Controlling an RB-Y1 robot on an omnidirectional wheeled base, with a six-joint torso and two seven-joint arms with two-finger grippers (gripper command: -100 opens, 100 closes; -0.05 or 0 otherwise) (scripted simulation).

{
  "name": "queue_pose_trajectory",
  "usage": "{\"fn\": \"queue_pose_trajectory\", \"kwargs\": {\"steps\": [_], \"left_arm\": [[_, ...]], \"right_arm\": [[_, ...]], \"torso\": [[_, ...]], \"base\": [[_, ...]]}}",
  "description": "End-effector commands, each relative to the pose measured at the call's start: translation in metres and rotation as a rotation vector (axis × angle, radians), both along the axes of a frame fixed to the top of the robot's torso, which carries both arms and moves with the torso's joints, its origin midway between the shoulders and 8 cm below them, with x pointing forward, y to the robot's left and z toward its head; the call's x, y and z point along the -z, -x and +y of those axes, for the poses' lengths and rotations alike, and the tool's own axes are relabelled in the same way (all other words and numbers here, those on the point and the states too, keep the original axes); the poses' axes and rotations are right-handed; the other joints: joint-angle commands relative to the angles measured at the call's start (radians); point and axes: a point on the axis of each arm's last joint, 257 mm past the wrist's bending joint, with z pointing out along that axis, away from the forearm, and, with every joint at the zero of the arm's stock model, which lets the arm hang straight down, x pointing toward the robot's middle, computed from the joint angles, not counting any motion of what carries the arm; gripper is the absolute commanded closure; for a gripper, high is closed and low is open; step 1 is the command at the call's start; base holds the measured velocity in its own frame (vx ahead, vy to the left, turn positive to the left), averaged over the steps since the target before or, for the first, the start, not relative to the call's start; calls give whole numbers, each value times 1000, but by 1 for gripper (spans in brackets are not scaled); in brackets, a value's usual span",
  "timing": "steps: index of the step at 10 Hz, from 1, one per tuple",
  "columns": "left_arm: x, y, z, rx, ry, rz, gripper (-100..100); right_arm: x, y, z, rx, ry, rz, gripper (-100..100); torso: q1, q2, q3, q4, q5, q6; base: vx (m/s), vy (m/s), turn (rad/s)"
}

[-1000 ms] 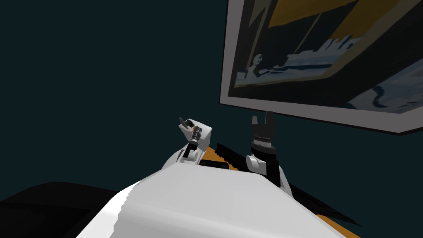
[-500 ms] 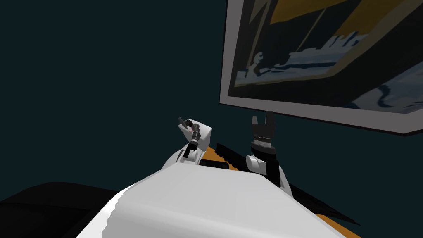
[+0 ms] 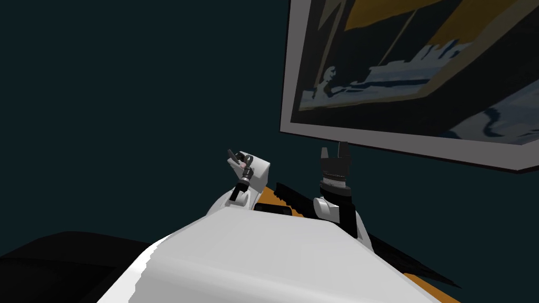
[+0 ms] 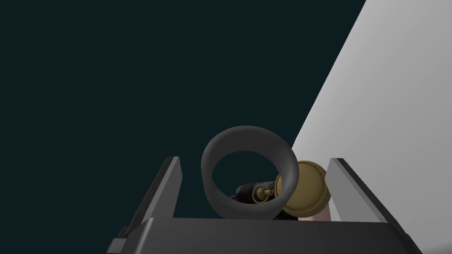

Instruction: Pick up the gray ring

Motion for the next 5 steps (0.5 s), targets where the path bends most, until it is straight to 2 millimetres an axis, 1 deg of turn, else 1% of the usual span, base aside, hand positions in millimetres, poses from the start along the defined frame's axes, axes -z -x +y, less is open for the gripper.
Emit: {"fn": "queue_pose_trajectory", "kwargs": {"steps": [1,2,4,5], "left_arm": [[0,1,6,7,-25,3,-100],[-3,1,9,12,-40,4,-100],[-10,1,5,10,-18,4,-100],[-13,2,5,16,-25,6,-100]], "right_arm": [[0,0,0,0,0,0,0],[0,0,0,0,0,0,0],[0,0,0,0,0,0,0],[0,0,0,0,0,0,0]], "torso": [[0,0,0,0,0,0],[0,0,0,0,0,0],[2,-1,-1,0,0,0],[1,-1,-1,0,0,0]], "base": [[8,13,1],[18,24,3],[28,43,-5],[20,10,-23]]}}
